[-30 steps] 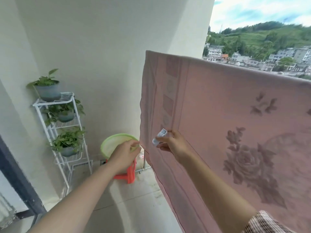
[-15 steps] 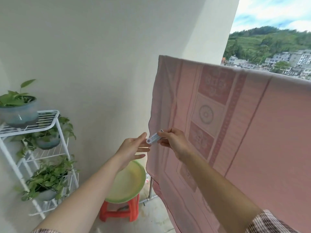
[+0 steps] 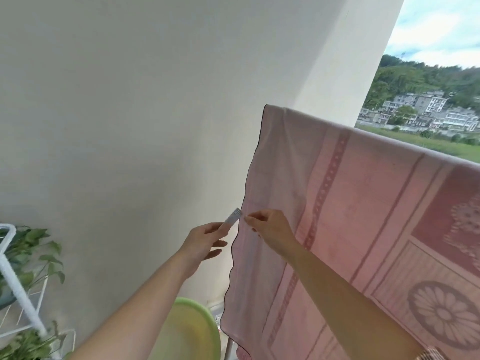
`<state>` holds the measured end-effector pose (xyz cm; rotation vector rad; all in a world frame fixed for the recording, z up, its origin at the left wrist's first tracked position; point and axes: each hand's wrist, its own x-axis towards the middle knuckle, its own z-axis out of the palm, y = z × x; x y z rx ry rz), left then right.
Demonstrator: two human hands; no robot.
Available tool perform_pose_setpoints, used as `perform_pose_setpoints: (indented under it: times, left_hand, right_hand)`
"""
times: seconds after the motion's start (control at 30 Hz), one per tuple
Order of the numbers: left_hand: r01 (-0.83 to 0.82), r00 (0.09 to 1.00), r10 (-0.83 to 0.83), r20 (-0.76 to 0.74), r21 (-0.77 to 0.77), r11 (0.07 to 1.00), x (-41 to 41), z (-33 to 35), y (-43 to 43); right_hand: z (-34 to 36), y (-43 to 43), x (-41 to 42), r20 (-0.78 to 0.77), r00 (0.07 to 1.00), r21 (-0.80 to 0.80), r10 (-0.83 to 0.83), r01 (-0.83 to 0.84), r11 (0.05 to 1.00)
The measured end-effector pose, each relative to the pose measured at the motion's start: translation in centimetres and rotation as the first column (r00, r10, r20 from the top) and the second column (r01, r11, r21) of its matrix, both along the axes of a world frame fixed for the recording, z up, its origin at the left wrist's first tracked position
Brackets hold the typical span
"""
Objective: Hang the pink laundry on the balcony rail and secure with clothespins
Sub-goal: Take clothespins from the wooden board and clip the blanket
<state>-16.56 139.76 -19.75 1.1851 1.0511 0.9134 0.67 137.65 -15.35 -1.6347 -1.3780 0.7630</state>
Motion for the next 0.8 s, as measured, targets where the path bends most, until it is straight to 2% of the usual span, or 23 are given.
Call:
perform_pose_setpoints:
  times: [0.1,0.2,0.3,0.37,0.4,0.5,0.57,0.63,0.7,0.73,0.8]
  left_hand:
    - [-0.031,0.981,0.054,0.187,-0.126,0.992,1.1,-0.7,5.1]
    - [0.034,0.956,0.025,0.293,-0.194,0.98,2.5,-0.8,9.1]
    - [0.138,0.921,-0.043,0.386,-0.222,0.965,4.1,-0.5,12.2]
    - [0.214,0.878,-0.077,0.473,-0.242,0.946,5.2,-0.7,13.7]
    - [0.245,0.852,-0.088,0.517,-0.245,0.938,5.8,-1.0,14.3]
    - [0.31,0.785,-0.067,0.616,-0.298,0.903,7.0,-1.7,15.7]
    - [0.345,0.749,-0.039,0.661,-0.34,0.875,7.4,-2.2,16.5]
    - [0.382,0.719,-0.02,0.695,-0.371,0.846,7.7,-2.6,17.2]
    - [0.41,0.71,-0.017,0.704,-0.393,0.823,8.1,-2.5,17.8]
    - [0.422,0.712,-0.02,0.702,-0.404,0.812,8.4,-2.5,18.0]
    - [0.446,0.717,-0.037,0.696,-0.417,0.792,8.8,-2.3,18.3]
  right_hand:
    - [0.4,3.2,-0.4,0.2,0.979,0.065,-0.047,0.034,0.997]
    - [1.0,5.9,-1.0,0.417,0.904,0.125,-0.093,0.045,0.991]
    - [2.3,8.8,-1.6,0.693,0.701,0.268,-0.168,-0.035,0.963]
    - [3.8,10.7,-1.6,0.799,0.54,0.412,-0.263,-0.174,0.894]
    - [4.7,11.7,-1.7,0.844,0.447,0.431,-0.296,-0.237,0.871]
    - [7.0,14.5,-2.0,0.961,0.116,0.275,-0.252,-0.272,0.922]
    - [8.2,16.0,-2.8,0.992,-0.094,0.072,-0.085,-0.135,0.988]
    - [9.1,17.5,-3.5,0.964,-0.238,-0.108,0.122,0.07,0.992]
    - [10.0,18.8,-4.1,0.9,-0.311,-0.219,0.305,0.283,0.934]
    - [10.3,19.4,-4.2,0.871,-0.307,-0.26,0.383,0.374,0.89]
    - [10.3,20.4,-4.0,0.837,-0.234,-0.334,0.494,0.497,0.801]
